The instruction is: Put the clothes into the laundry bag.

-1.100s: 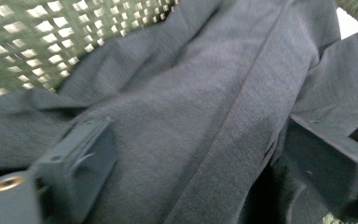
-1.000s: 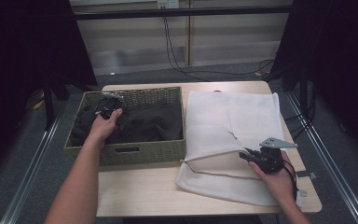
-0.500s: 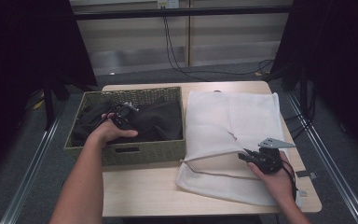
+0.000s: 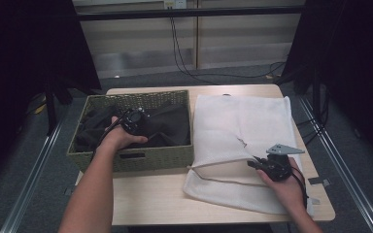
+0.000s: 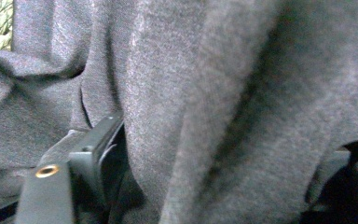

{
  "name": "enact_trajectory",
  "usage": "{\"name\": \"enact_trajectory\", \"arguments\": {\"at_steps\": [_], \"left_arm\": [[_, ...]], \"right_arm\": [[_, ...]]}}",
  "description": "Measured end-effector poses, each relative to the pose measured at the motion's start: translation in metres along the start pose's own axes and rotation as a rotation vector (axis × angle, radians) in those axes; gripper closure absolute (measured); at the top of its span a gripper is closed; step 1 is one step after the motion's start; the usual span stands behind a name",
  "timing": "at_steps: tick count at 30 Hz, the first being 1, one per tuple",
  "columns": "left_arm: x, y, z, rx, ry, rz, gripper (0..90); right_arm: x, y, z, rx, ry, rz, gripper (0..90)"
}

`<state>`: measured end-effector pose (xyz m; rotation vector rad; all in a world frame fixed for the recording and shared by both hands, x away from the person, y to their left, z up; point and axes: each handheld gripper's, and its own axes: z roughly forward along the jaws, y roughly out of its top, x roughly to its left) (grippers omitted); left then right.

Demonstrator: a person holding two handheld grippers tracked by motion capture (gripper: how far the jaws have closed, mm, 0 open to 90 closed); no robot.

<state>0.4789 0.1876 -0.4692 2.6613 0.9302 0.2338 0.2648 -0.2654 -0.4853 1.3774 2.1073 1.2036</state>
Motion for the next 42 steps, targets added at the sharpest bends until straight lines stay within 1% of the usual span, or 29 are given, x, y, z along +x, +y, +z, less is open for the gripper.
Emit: {"name": "enact_trajectory", "arguments": {"at_steps": [1, 2, 3, 5, 6, 8, 9, 11, 12, 13, 14, 15, 16, 17, 19, 20, 21, 22, 24, 27, 29, 31, 33, 35, 37, 38, 39, 40, 42], "left_arm": [[-0.002, 0.000, 0.000, -0.027, 0.007, -0.043, 41.5], [-0.001, 0.001, -0.003, 0.006, 0.010, -0.020, 49.7], [0.000, 0.002, -0.004, 0.008, 0.020, -0.019, 49.7], [0.000, 0.004, -0.007, 0.012, 0.016, -0.058, 59.6], [0.000, 0.005, -0.010, 0.013, 0.003, -0.093, 63.0], [0.003, 0.004, -0.015, -0.026, -0.035, -0.177, 67.3], [0.006, 0.005, -0.021, -0.018, -0.044, -0.185, 68.5], [0.007, 0.008, -0.033, -0.078, -0.039, -0.209, 69.7], [0.010, 0.009, -0.042, -0.123, -0.054, -0.236, 69.9], [0.013, 0.009, -0.051, -0.205, -0.099, -0.268, 70.0], [0.017, 0.007, -0.061, -0.299, -0.159, -0.322, 70.2], [0.020, 0.006, -0.069, -0.395, -0.249, -0.395, 70.2], [0.023, 0.004, -0.075, -0.483, -0.338, -0.448, 70.1], [0.025, 0.003, -0.080, -0.545, -0.405, -0.475, 70.0], [0.027, 0.001, -0.083, -0.638, -0.476, -0.525, 69.3], [0.027, 0.002, -0.081, -0.637, -0.482, -0.526, 68.3], [0.026, 0.004, -0.077, -0.595, -0.449, -0.515, 66.7], [0.023, 0.005, -0.073, -0.537, -0.383, -0.488, 65.3], [0.021, 0.004, -0.058, -0.456, -0.313, -0.450, 63.0], [0.021, 0.002, -0.044, -0.428, -0.255, -0.437, 52.7], [0.021, 0.004, -0.042, -0.431, -0.237, -0.402, 39.1], [0.019, 0.007, -0.041, -0.418, -0.253, -0.392, 28.4], [0.018, 0.010, -0.040, -0.389, -0.286, -0.353, 19.3], [0.016, 0.011, -0.037, -0.346, -0.279, -0.309, 11.9], [0.013, 0.012, -0.031, -0.281, -0.253, -0.261, 6.9], [0.011, 0.013, -0.027, -0.261, -0.246, -0.264, 4.7], [0.011, 0.013, -0.024, -0.220, -0.241, -0.239, 4.7], [0.007, 0.014, -0.019, -0.193, -0.234, -0.256, 4.7], [0.004, 0.015, -0.009, -0.125, -0.197, -0.242, 7.2]], "right_arm": [[0.001, 0.001, -0.001, 0.001, 0.000, 0.004, 82.5], [0.001, 0.001, -0.001, 0.001, -0.001, 0.006, 82.8], [0.001, 0.001, -0.001, 0.001, -0.001, 0.006, 82.8], [0.000, 0.000, -0.001, 0.003, 0.003, 0.004, 83.3], [0.000, 0.000, 0.000, 0.004, 0.002, 0.004, 83.4], [0.000, 0.001, 0.000, 0.004, 0.002, 0.003, 83.8], [0.000, 0.001, 0.000, 0.006, 0.003, 0.001, 84.0], [0.000, 0.001, 0.000, 0.002, 0.005, 0.002, 84.3], [0.000, 0.001, 0.000, 0.003, 0.005, 0.002, 84.4], [0.000, 0.001, 0.001, 0.004, 0.006, 0.003, 84.4], [0.000, 0.002, 0.001, 0.003, 0.005, 0.004, 84.5], [0.000, 0.002, 0.001, 0.001, 0.007, 0.001, 84.5], [0.000, 0.002, 0.002, 0.004, 0.006, -0.002, 84.5], [0.001, 0.002, 0.002, 0.006, 0.010, 0.005, 84.5], [0.001, 0.002, 0.002, 0.006, 0.008, 0.004, 84.5], [0.001, 0.002, 0.003, 0.004, 0.008, 0.001, 84.5], [0.001, 0.002, 0.003, 0.006, 0.008, 0.001, 84.5], [0.001, 0.001, 0.002, 0.007, 0.008, 0.005, 84.5], [0.001, 0.001, 0.003, 0.007, 0.012, 0.004, 84.4], [0.001, 0.000, 0.002, 0.006, 0.012, -0.004, 84.3], [0.000, 0.000, 0.001, 0.005, 0.014, 0.000, 84.2], [0.000, 0.000, 0.001, 0.006, 0.015, 0.004, 84.1], [-0.001, -0.001, 0.003, 0.007, 0.017, -0.002, 83.9], [0.000, -0.001, 0.003, 0.012, 0.018, 0.000, 83.8], [0.000, 0.000, 0.004, 0.012, 0.018, -0.001, 83.6], [0.000, 0.000, 0.003, 0.008, 0.018, -0.003, 83.5], [0.000, 0.000, 0.003, 0.008, 0.018, -0.003, 83.5], [0.000, 0.000, 0.003, 0.008, 0.018, -0.002, 83.4], [0.001, 0.000, 0.003, 0.009, 0.020, 0.001, 83.4]]}}
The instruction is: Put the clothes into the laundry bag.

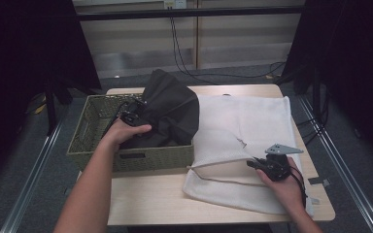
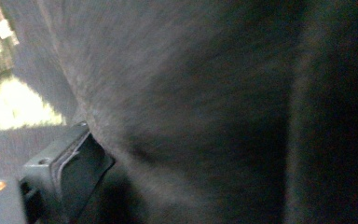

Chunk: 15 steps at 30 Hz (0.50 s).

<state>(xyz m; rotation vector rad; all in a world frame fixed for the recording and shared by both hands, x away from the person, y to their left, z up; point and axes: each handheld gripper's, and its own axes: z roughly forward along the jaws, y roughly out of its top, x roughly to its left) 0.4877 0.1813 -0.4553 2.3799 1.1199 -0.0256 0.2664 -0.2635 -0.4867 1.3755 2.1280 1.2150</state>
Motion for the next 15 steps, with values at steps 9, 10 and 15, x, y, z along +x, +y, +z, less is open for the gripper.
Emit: {"name": "enact_trajectory", "arguments": {"at_steps": [9, 10, 15], "left_arm": [[0.000, 0.007, 0.009, 0.082, 0.051, -0.051, 35.5], [0.000, 0.007, 0.009, 0.082, 0.051, -0.051, 44.0], [0.000, 0.010, -0.003, 0.069, 0.035, -0.109, 67.7]], "right_arm": [[0.002, 0.000, 0.002, 0.003, 0.010, 0.000, 83.3], [0.002, 0.000, 0.002, 0.003, 0.010, 0.000, 83.3], [0.002, 0.000, 0.003, 0.011, 0.011, -0.007, 84.1]]}}
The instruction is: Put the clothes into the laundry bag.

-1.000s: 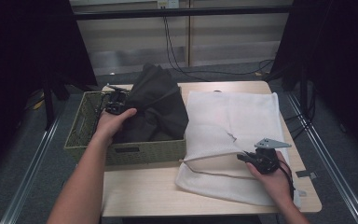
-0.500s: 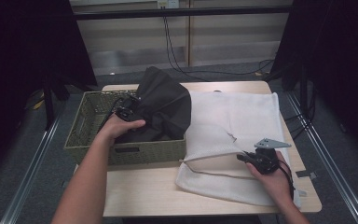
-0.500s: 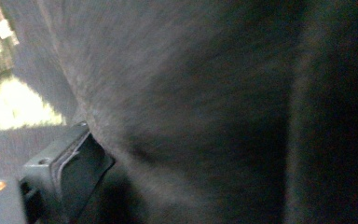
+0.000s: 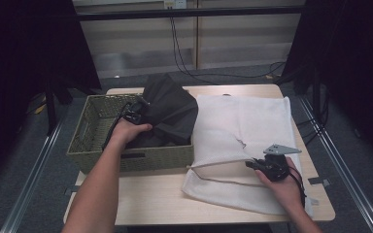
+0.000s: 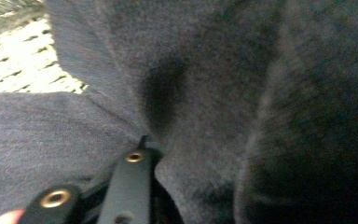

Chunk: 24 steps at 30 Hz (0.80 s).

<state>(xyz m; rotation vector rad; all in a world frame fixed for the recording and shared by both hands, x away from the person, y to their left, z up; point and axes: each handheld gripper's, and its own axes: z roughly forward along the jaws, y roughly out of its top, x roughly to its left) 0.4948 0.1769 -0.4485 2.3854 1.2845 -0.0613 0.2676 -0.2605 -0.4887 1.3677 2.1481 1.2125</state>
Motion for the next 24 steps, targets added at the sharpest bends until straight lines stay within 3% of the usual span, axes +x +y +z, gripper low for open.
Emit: {"name": "enact_trajectory", "arguments": {"at_steps": [1, 2, 4, 8, 10, 12, 20, 24], "left_arm": [[-0.001, 0.000, -0.002, -0.044, -0.001, -0.048, 68.6], [0.002, -0.001, -0.011, -0.056, 0.012, -0.029, 69.1], [0.002, -0.001, -0.013, -0.080, 0.027, -0.035, 69.5], [0.002, -0.003, -0.021, -0.132, 0.014, -0.037, 70.2], [0.005, -0.006, -0.029, -0.206, -0.007, -0.059, 70.3], [0.006, -0.008, -0.032, -0.228, -0.002, -0.060, 70.3], [0.003, -0.015, -0.056, -0.422, 0.019, -0.083, 70.6], [0.003, -0.020, -0.071, -0.537, 0.008, -0.115, 70.6]], "right_arm": [[0.000, 0.000, 0.000, 0.002, 0.003, -0.001, 84.2], [0.000, 0.000, 0.001, 0.003, 0.005, -0.003, 84.2], [0.000, 0.000, 0.001, 0.003, 0.008, -0.008, 84.2], [0.001, 0.000, 0.002, 0.005, 0.011, -0.010, 84.3], [0.002, 0.000, 0.002, 0.002, 0.013, -0.012, 84.8], [0.002, 0.000, 0.001, 0.002, 0.013, -0.013, 85.1], [0.003, 0.001, 0.000, -0.005, 0.010, -0.019, 88.2], [0.003, 0.002, -0.001, -0.018, 0.010, -0.023, 88.7]]}}
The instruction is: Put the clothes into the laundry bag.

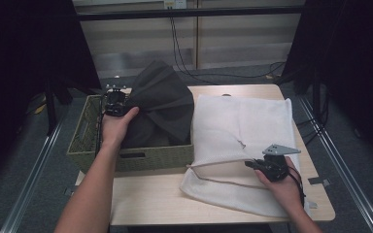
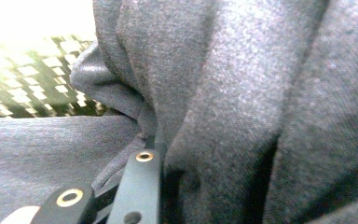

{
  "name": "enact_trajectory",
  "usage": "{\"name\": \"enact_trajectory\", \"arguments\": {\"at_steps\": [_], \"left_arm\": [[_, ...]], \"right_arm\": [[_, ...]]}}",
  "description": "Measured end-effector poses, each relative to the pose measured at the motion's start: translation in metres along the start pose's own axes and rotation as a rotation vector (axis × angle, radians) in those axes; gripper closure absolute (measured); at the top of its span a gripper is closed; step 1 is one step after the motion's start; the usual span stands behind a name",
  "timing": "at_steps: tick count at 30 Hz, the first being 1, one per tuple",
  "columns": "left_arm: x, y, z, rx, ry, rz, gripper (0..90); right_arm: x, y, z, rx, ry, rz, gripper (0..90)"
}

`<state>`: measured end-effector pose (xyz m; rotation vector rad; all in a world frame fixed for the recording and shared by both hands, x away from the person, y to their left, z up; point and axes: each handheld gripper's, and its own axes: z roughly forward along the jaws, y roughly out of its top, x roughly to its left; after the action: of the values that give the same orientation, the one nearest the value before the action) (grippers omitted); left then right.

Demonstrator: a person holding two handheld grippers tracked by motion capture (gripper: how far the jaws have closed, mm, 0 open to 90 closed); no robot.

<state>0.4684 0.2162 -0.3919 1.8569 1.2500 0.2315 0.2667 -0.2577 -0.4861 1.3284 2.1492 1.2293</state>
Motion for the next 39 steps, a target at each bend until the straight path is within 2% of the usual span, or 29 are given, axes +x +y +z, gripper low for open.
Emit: {"name": "enact_trajectory", "arguments": {"at_steps": [3, 4, 7, 9, 11, 18, 20, 22, 27, 32, 39], "left_arm": [[0.003, 0.003, -0.014, -0.080, -0.016, -0.044, 70.6], [0.006, 0.004, -0.021, -0.115, -0.034, -0.068, 70.6], [0.010, 0.005, -0.035, -0.182, -0.048, -0.109, 70.6], [0.011, 0.007, -0.043, -0.204, -0.044, -0.113, 70.6], [0.011, 0.008, -0.050, -0.220, -0.032, -0.098, 70.5], [0.005, 0.012, -0.071, -0.241, 0.007, -0.055, 70.4], [0.003, 0.014, -0.076, -0.242, -0.004, -0.021, 70.4], [0.001, 0.015, -0.078, -0.239, -0.010, -0.009, 70.4], [-0.012, 0.022, -0.084, -0.211, 0.029, 0.076, 70.4], [-0.021, 0.029, -0.091, -0.205, 0.007, 0.085, 70.4], [-0.032, 0.037, -0.105, -0.201, -0.021, 0.069, 70.4]], "right_arm": [[0.000, 0.000, 0.000, -0.003, 0.001, 0.000, 88.8], [0.000, 0.000, 0.000, -0.001, 0.000, 0.003, 88.8], [0.001, 0.001, 0.000, -0.003, 0.002, 0.005, 88.8], [0.001, 0.001, 0.000, -0.005, 0.002, 0.004, 88.8], [0.001, 0.001, 0.000, -0.006, 0.004, 0.004, 88.8], [0.000, 0.004, 0.001, -0.017, 0.007, 0.014, 88.8], [0.001, 0.005, 0.001, -0.016, 0.008, 0.017, 88.9], [0.000, 0.005, 0.002, -0.021, 0.008, 0.015, 88.9], [0.001, 0.007, 0.004, -0.025, 0.011, 0.021, 89.1], [-0.001, 0.007, 0.006, -0.031, 0.016, 0.030, 89.1], [-0.002, 0.007, 0.006, -0.041, 0.020, 0.032, 89.1]]}}
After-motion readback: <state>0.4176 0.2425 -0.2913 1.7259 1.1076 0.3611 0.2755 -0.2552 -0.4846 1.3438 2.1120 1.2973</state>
